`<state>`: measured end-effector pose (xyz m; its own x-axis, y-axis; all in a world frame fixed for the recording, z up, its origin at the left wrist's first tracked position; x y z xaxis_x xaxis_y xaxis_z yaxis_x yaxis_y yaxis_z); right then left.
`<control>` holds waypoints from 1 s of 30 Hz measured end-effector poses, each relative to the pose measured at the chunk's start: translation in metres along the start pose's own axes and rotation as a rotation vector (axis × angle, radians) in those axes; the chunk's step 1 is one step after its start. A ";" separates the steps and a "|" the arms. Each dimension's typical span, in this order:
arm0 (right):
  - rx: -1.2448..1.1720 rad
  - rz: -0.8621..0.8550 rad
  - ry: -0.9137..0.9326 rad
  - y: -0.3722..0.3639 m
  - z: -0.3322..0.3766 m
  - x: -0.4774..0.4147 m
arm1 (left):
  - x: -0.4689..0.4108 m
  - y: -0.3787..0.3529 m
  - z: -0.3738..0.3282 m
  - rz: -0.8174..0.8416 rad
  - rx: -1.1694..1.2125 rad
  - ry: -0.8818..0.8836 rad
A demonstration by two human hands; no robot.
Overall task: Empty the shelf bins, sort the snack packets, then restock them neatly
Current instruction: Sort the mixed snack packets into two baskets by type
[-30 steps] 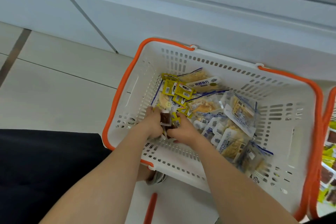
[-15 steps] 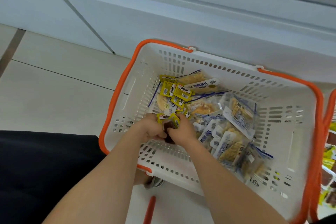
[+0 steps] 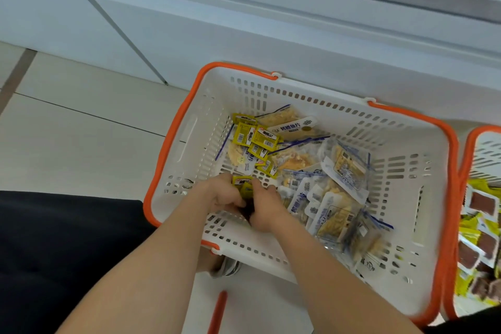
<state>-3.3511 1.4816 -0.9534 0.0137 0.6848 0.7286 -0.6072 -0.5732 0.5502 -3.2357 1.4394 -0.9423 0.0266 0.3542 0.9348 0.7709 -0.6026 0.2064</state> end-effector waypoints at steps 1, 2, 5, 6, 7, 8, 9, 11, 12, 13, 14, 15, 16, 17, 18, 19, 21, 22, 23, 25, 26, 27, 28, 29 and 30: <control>-0.024 0.007 0.007 0.000 -0.001 0.000 | 0.002 -0.001 -0.002 0.021 0.018 -0.004; -0.046 0.010 0.014 0.001 -0.001 0.000 | 0.007 -0.004 -0.004 0.045 0.025 -0.012; -0.122 0.003 0.035 0.012 -0.003 -0.001 | 0.016 -0.015 -0.010 0.145 -0.004 -0.037; -0.162 0.004 0.041 0.015 -0.004 -0.001 | 0.015 -0.018 -0.009 0.174 -0.034 -0.036; -0.189 0.006 0.051 0.016 -0.005 0.000 | 0.015 -0.019 -0.009 0.191 -0.078 -0.034; -0.200 0.006 0.070 0.018 -0.005 0.001 | 0.015 -0.018 -0.008 0.194 -0.136 -0.037; -0.194 0.009 0.088 0.018 -0.004 0.003 | 0.016 -0.016 -0.008 0.181 -0.208 -0.057; -0.159 0.005 0.108 0.016 -0.003 0.006 | 0.019 -0.012 -0.014 0.119 -0.371 -0.152; -0.124 -0.006 0.109 0.016 -0.004 0.007 | 0.021 -0.011 -0.017 0.077 -0.417 -0.201; -0.085 -0.014 0.104 0.016 -0.006 0.008 | 0.022 -0.010 -0.019 0.049 -0.412 -0.221; -0.072 -0.019 0.117 0.018 -0.007 0.008 | 0.024 -0.009 -0.020 0.038 -0.379 -0.229; -0.105 -0.022 0.149 0.022 -0.004 0.011 | 0.027 -0.008 -0.023 0.035 -0.335 -0.232; -0.185 -0.033 0.194 0.029 0.000 0.014 | 0.030 -0.005 -0.027 0.027 -0.291 -0.245; -0.291 -0.062 0.227 0.039 0.003 0.018 | 0.035 -0.001 -0.035 0.019 -0.254 -0.265; -0.403 -0.093 0.249 0.051 0.004 0.021 | 0.039 0.004 -0.043 0.014 -0.218 -0.287; -0.498 -0.116 0.260 0.064 0.004 0.025 | 0.046 0.008 -0.052 0.012 -0.181 -0.298; -0.640 -0.130 0.245 0.090 0.004 0.033 | 0.061 0.013 -0.069 0.022 -0.112 -0.306; -0.704 -0.117 0.225 0.103 0.004 0.039 | 0.068 0.013 -0.077 0.041 -0.072 -0.316; -0.748 -0.089 0.198 0.113 0.002 0.044 | 0.077 0.009 -0.087 0.083 -0.024 -0.332; -0.804 -0.023 0.161 0.134 -0.004 0.058 | 0.096 -0.006 -0.105 0.183 0.085 -0.390; -0.826 0.007 0.158 0.145 -0.008 0.067 | 0.105 -0.015 -0.114 0.216 0.124 -0.419; -0.857 0.032 0.162 0.155 -0.013 0.076 | 0.115 -0.023 -0.124 0.225 0.136 -0.456; -0.898 0.038 0.176 0.167 -0.018 0.088 | 0.125 -0.033 -0.135 0.215 0.129 -0.503; -0.955 0.033 0.197 0.180 -0.024 0.101 | 0.138 -0.043 -0.148 0.188 0.103 -0.562; -1.033 0.002 0.217 0.194 -0.032 0.115 | 0.152 -0.053 -0.162 0.145 0.071 -0.631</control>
<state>-3.4924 1.4633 -0.7760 -0.0681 0.8087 0.5843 -0.9900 0.0175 -0.1397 -3.3759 1.4091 -0.7642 0.4855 0.6376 0.5981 0.7709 -0.6350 0.0512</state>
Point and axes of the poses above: each hand's wrist, its own x-axis away from the middle knuckle, its own y-axis out of the back of the hand, z = x × y, the point moved 9 cm from there along -x, towards the middle knuckle, and after that the axes turned 8 degrees about -z, right-handed, at the moved point
